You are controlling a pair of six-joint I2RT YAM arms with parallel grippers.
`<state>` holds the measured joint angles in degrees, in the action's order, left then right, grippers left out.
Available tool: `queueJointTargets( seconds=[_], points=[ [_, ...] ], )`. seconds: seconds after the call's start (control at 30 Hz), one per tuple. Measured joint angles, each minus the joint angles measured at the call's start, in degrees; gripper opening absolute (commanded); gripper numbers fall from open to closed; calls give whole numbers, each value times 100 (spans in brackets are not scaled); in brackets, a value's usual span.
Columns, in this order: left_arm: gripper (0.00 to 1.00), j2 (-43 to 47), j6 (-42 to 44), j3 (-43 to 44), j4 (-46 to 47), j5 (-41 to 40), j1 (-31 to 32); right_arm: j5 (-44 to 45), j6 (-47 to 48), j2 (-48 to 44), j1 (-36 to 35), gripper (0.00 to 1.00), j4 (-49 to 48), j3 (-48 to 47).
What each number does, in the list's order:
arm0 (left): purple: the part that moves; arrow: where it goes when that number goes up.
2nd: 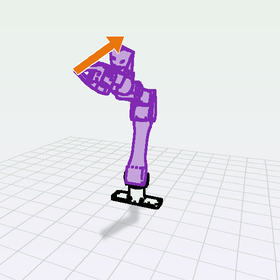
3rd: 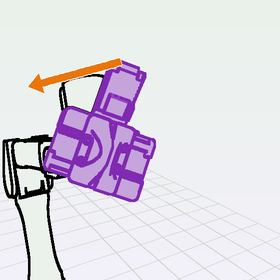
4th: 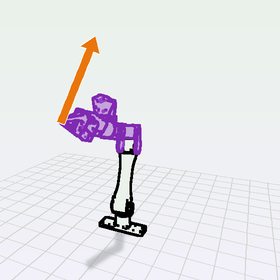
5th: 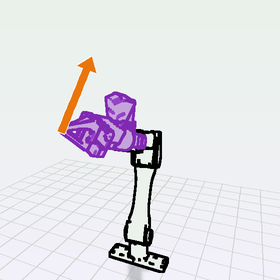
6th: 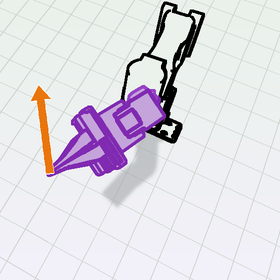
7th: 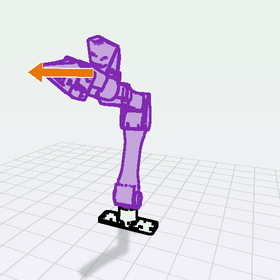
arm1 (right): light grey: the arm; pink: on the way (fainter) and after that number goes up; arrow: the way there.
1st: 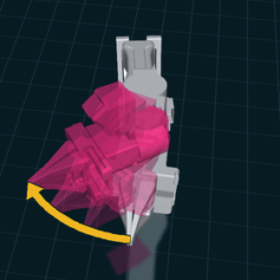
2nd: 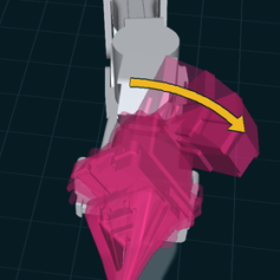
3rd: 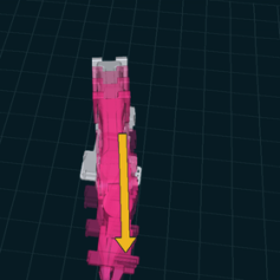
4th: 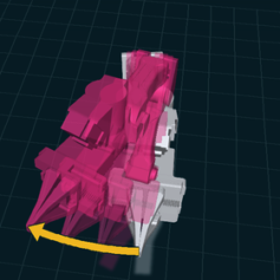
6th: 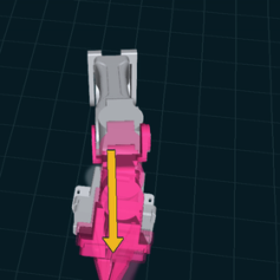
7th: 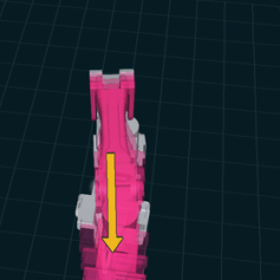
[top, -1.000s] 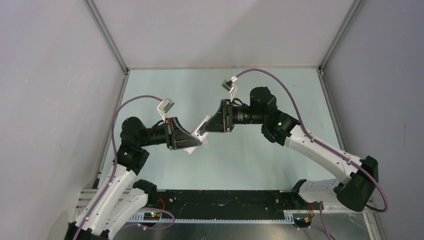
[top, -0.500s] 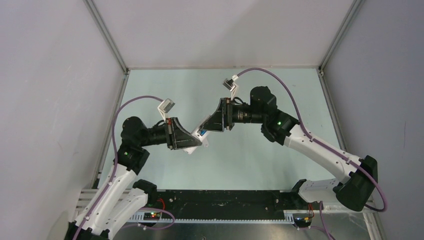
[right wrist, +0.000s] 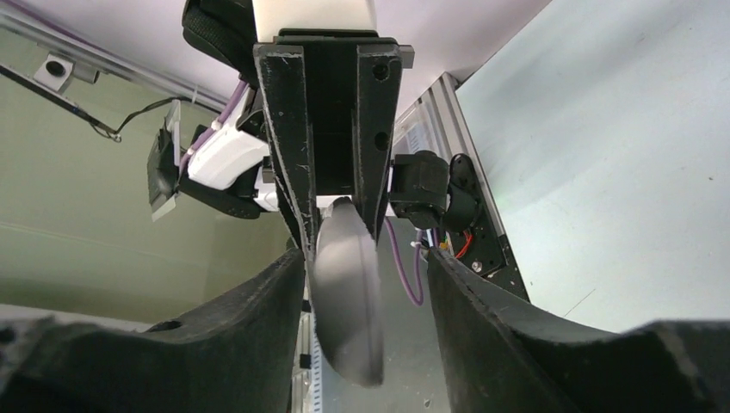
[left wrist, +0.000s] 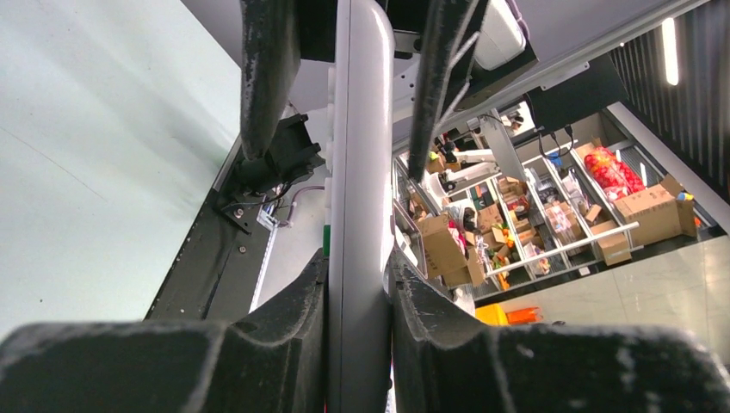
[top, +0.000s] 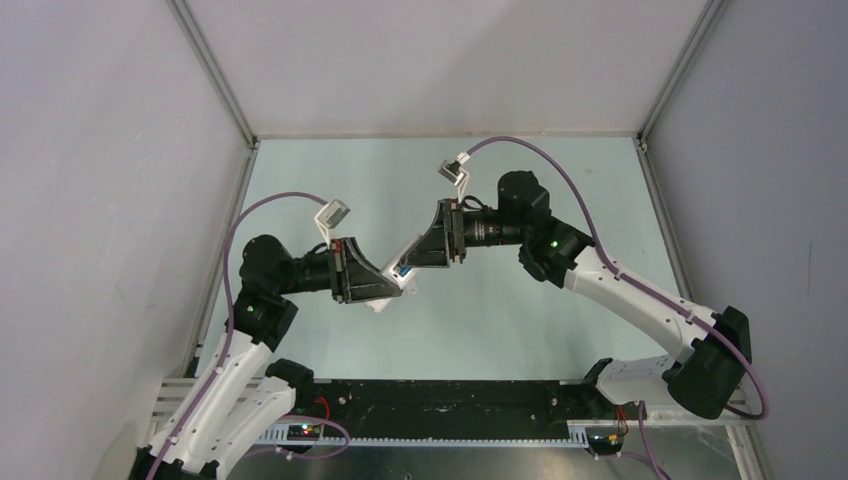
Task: Load the batteries into the remote control
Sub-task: Adjust the remote control.
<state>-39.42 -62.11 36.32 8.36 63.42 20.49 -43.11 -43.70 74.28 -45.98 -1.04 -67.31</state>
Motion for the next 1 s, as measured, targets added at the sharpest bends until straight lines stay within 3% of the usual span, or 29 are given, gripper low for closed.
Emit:
queueJointTargets(
  seconds=[0.27, 0.33, 0.43, 0.57, 0.7, 1.0],
  points=[
    [11, 55, 105, 0, -96, 111, 0, -387, -94, 118, 46, 32, -142, 0],
    [19, 52, 116, 0, -129, 111, 0, -461, -136, 125, 46, 27, -195, 0],
    [39, 48, 114, 0, -133, 122, 0, -529, -175, 146, 46, 21, -243, 0],
    [61, 57, 120, 2, -109, 24, 0, -518, -232, 173, 46, 17, -245, 0],
    [72, 153, 105, 2, -96, -236, 0, -361, -337, 181, 46, 15, -247, 0],
    [75, 680, -297, -13, -76, -1655, 2, 658, -688, -164, 79, 16, -372, 197]
  ],
)
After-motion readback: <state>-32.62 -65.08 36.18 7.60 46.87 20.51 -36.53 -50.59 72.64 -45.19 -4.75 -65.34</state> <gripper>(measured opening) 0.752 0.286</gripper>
